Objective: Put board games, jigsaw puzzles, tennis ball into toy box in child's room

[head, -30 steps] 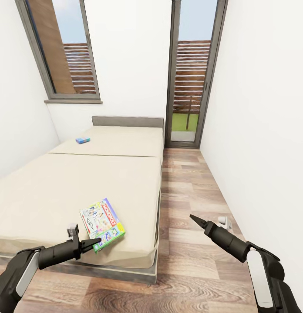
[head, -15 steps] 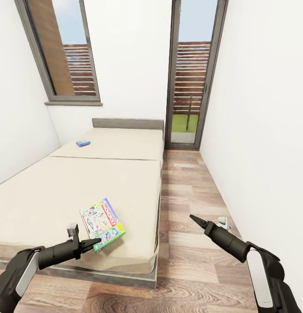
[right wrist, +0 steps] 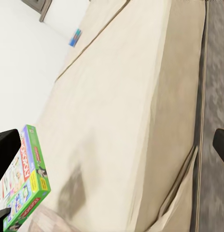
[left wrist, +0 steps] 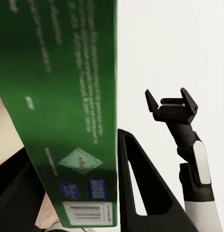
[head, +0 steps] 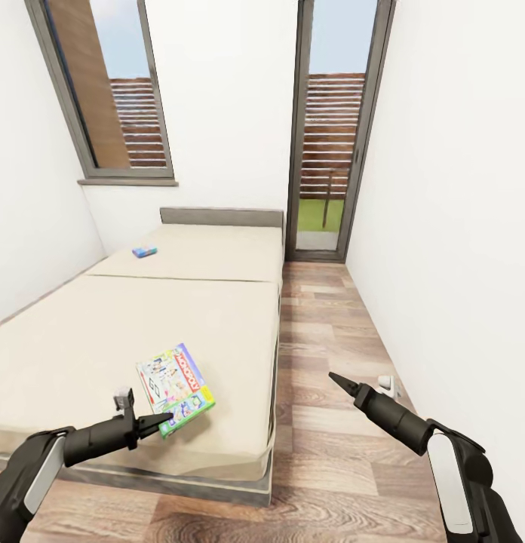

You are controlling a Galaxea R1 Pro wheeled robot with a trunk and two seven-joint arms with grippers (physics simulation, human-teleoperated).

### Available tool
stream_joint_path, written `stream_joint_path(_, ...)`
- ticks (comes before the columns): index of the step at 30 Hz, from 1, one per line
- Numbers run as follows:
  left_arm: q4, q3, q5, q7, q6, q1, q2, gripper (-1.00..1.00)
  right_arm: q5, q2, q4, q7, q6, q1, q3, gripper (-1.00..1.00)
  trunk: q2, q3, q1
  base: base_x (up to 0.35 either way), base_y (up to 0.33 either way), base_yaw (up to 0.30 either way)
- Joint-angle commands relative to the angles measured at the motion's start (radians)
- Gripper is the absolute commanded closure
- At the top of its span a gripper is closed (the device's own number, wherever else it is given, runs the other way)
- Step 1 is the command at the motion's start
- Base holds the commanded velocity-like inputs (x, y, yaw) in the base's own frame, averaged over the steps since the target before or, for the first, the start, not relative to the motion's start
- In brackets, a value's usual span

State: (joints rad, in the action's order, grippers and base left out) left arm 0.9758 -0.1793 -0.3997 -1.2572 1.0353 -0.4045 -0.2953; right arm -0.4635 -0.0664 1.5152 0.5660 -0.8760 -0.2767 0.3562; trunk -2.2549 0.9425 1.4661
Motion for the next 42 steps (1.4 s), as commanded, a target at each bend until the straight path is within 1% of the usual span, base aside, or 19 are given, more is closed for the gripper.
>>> stream_joint_path(1, 0.000, 0.000, 0.000, -0.002, 0.006, -0.001, -0.001, 1.00, 0.002, -0.001, 0.000, 0.005, -0.006, -0.001, 0.003, -1.00, 0.007, -0.002, -0.004, 0.000, 0.000, 0.000)
stream_joint_path(4, 0.000, 0.000, 0.000, -0.003, 0.007, -0.002, -0.007, 1.00, 0.002, -0.001, -0.004, 0.005, -0.005, -0.001, 0.003, -1.00, 0.028, -0.012, -0.016, 0.000, 0.000, 0.000)
stream_joint_path(11, 0.012, 0.003, 0.003, -0.005, 0.011, -0.004, -0.039, 1.00, 0.000, -0.001, -0.019, 0.005, -0.005, -0.001, 0.003, -1.00, 0.077, -0.034, -0.042, 0.000, 0.000, 0.000)
stream_joint_path(12, 0.015, 0.004, 0.003, -0.008, 0.012, -0.004, -0.056, 1.00, 0.001, -0.001, -0.023, 0.005, -0.004, -0.001, 0.003, -1.00, 0.084, -0.037, -0.046, 0.000, 0.000, 0.000)
stream_joint_path(14, 0.017, 0.004, 0.003, -0.016, 0.012, -0.005, -0.080, 1.00, 0.001, -0.002, -0.028, 0.005, -0.002, -0.001, 0.003, -1.00, 0.098, -0.043, -0.054, 0.000, 0.000, 0.000)
stream_joint_path(15, 0.018, 0.004, 0.003, -0.031, 0.012, -0.005, -0.109, 1.00, 0.002, -0.002, -0.035, 0.005, -0.001, -0.001, 0.002, -1.00, 0.105, -0.046, -0.058, 0.000, 0.000, 0.000)
stream_joint_path(17, 0.019, 0.006, 0.003, -0.055, 0.012, -0.006, -0.139, 1.00, 0.002, -0.005, -0.041, 0.005, 0.003, 0.000, 0.002, -1.00, 0.119, -0.052, -0.065, 0.000, 0.000, 0.000)
stream_joint_path(18, 0.019, 0.009, 0.003, -0.089, 0.012, -0.007, -0.168, 1.00, 0.003, -0.012, -0.048, 0.005, 0.018, 0.000, 0.002, -1.00, 0.126, -0.056, -0.069, 0.000, 0.000, 0.000)
stream_joint_path(20, 0.018, 0.010, 0.005, -0.129, 0.012, -0.007, -0.194, 1.00, 0.003, -0.021, -0.059, 0.004, 0.047, 0.000, 0.002, -1.00, 0.140, -0.062, -0.077, 0.000, 0.000, 0.000)
stream_joint_path(21, 0.017, 0.012, 0.008, -0.173, 0.012, -0.008, -0.217, 1.00, 0.004, -0.032, -0.073, 0.004, 0.082, 0.001, 0.001, -1.00, 0.147, -0.065, -0.081, 0.000, 0.000, 0.000)
stream_joint_path(22, 0.017, 0.013, 0.009, -0.193, 0.012, -0.008, -0.226, 1.00, 0.004, -0.037, -0.081, 0.004, 0.099, 0.001, 0.001, -1.00, 0.154, -0.068, -0.085, 0.000, 0.000, 0.000)
stream_joint_path(23, 0.017, 0.015, 0.011, -0.229, 0.012, -0.008, -0.239, 1.00, 0.004, -0.045, -0.098, 0.004, 0.131, 0.001, 0.000, -1.00, 0.161, -0.071, -0.088, 0.000, 0.000, 0.000)
stream_joint_path(25, 0.017, 0.020, 0.012, -0.254, 0.012, -0.008, -0.247, 1.00, 0.005, -0.050, -0.114, 0.003, 0.152, 0.002, 0.000, -1.00, 0.175, -0.077, -0.096, 0.000, 0.000, 0.000)
stream_joint_path(26, 0.017, 0.029, 0.013, -0.270, 0.012, -0.008, -0.252, 1.00, 0.005, -0.053, -0.127, 0.004, 0.167, 0.002, 0.000, -1.00, 0.182, -0.081, -0.100, 0.000, 0.000, 0.000)
stream_joint_path(28, 0.017, 0.043, 0.014, -0.280, 0.012, -0.008, -0.255, 1.00, 0.005, -0.056, -0.136, 0.004, 0.177, 0.002, 0.000, -1.00, 0.196, -0.087, -0.108, 0.000, 0.000, 0.000)
stream_joint_path(29, 0.017, 0.059, 0.014, -0.287, 0.012, -0.008, -0.257, 1.00, 0.005, -0.057, -0.143, 0.004, 0.184, 0.002, 0.000, -1.00, 0.203, -0.090, -0.111, 0.000, 0.000, 0.000)
stream_joint_path(32, 0.017, 0.084, 0.014, -0.296, 0.012, -0.008, -0.259, 1.00, 0.004, -0.059, -0.154, 0.004, 0.195, 0.002, 0.001, -1.00, 0.224, -0.099, -0.123, 0.000, 0.000, 0.000)
stream_joint_path(38, 0.018, 0.095, 0.015, -0.299, 0.011, -0.008, -0.257, 1.00, 0.006, -0.060, -0.171, 0.003, 0.201, 0.002, 0.000, -1.00, 0.266, -0.118, -0.146, 0.000, 0.000, 0.000)
stream_joint_path(42, 0.018, 0.097, 0.015, -0.301, 0.011, -0.008, -0.262, 1.00, 0.005, -0.061, -0.177, 0.003, 0.202, 0.002, 0.000, -1.00, 0.294, -0.131, -0.161, 0.000, 0.000, 0.000)
